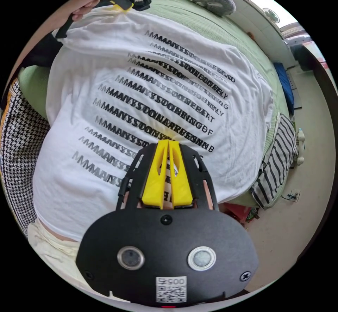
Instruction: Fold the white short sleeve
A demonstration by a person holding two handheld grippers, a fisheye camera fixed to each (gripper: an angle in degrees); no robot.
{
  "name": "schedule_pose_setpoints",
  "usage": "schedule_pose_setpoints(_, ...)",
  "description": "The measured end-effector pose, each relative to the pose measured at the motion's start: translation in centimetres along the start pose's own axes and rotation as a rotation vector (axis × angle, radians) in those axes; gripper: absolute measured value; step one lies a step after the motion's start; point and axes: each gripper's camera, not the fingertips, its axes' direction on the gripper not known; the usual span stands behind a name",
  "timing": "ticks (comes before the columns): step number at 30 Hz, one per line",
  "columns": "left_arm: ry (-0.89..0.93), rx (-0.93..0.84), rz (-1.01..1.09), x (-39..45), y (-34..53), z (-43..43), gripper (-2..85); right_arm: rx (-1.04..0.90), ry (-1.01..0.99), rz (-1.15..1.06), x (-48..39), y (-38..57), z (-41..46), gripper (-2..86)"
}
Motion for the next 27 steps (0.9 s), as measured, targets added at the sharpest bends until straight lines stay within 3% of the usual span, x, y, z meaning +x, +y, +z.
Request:
schedule_pose_setpoints(3, -0.049, 0.048, -0.022, -1.8, 0.3, -2.1, 0.5, 0.002, -0.006, 0.001, 0.3, 0.1, 0.0, -1.0)
schedule_pose_setpoints(7, 0.021, 0.06, -0.043, -4.9, 0.9, -3.1, -0.1, 0.003, -0.014, 0.005, 0.8, 0.3, 0.0, -0.9)
schedule_pose_setpoints(10, -0.068, 0.058, -0.097, -6.7, 1.5, -3.5, -0.3, 0.002, -0.01, 0.003, 1.0, 0.3, 0.0, -0.9)
schedule_pose_setpoints(14, -0.017, 0.073, -0.177, -10.4, 2.3, -4.1, 0.1, 0.005, -0.003, -0.001, 1.2, 0.5, 0.0, -0.9)
schedule_pose_setpoints(22, 0.129, 0.16, 0.014, -10.0, 2.9, -5.3, 11.2, 0.001, 0.009, -0.005, 1.7, 0.7, 0.0, -1.0)
schedule_pose_setpoints(27, 0.147, 0.101, 0.0, -10.2, 1.1, -3.4, 10.8, 0.001, 0.011, -0.005, 2.1, 0.8, -0.1, -0.9)
